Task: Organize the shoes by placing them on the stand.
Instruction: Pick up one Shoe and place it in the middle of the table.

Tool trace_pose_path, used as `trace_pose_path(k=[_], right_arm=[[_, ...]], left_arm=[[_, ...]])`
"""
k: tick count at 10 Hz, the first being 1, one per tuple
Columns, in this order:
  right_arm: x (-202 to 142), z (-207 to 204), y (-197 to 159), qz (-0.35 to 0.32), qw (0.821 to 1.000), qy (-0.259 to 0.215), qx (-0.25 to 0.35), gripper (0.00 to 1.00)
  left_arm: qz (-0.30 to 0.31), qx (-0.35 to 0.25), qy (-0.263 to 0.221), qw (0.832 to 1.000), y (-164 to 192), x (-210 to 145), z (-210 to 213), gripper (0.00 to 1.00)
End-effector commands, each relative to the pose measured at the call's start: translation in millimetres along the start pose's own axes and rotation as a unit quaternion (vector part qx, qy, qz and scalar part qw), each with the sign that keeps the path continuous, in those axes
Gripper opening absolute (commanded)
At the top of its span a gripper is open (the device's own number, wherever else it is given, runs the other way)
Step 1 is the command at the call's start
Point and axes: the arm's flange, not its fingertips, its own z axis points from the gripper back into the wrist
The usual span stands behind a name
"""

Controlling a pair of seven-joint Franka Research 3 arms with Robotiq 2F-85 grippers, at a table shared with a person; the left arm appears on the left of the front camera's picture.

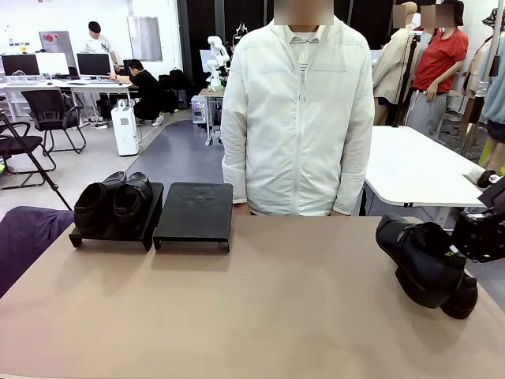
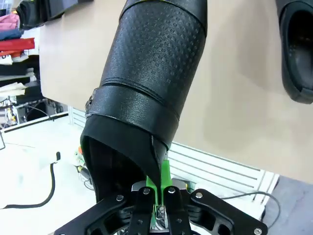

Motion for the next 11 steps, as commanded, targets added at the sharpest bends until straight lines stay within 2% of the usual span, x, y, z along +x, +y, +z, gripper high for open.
trace_pose_path(k=[1,2,3,4,7,8,9,10,11], right_arm=[[7,10,10,0.007,1.0,0.0,0.001,0.0],[0,0,0,0.0,1.0,0.0,0.0,0.0],[-11,-30,37,0.073,0.995,-0.014,-0.07,0.0],[-15,-65,73,0.117,0.99,-0.016,-0.074,0.0],[-4,-175,150,0.165,0.982,0.062,-0.073,0.0],[5,-216,181,0.183,0.979,0.055,-0.076,0.0],[15,-246,207,0.163,0.982,0.047,-0.078,0.0],[24,-271,227,0.133,0.987,0.013,-0.086,0.0],[31,-285,243,0.11,0.991,0.016,-0.07,0.0]], left_arm=[[0.0,0.002,0.002,1.0,0,-2,1,1.0],[0.0,0.002,0.002,1.0,0,-2,1,1.0],[0.0,0.002,0.002,1.0,0,-2,1,1.0],[0.0,0.002,0.002,1.0,0,-2,1,1.0],[0.0,0.002,0.002,1.0,0,-2,1,1.0],[0.0,0.002,0.002,1.0,0,-2,1,1.0],[0.0,0.002,0.002,1.0,0,-2,1,1.0],[0.0,0.002,0.002,1.0,0,-2,1,1.0],[0.0,0.002,0.002,1.0,0,-2,1,1.0]])
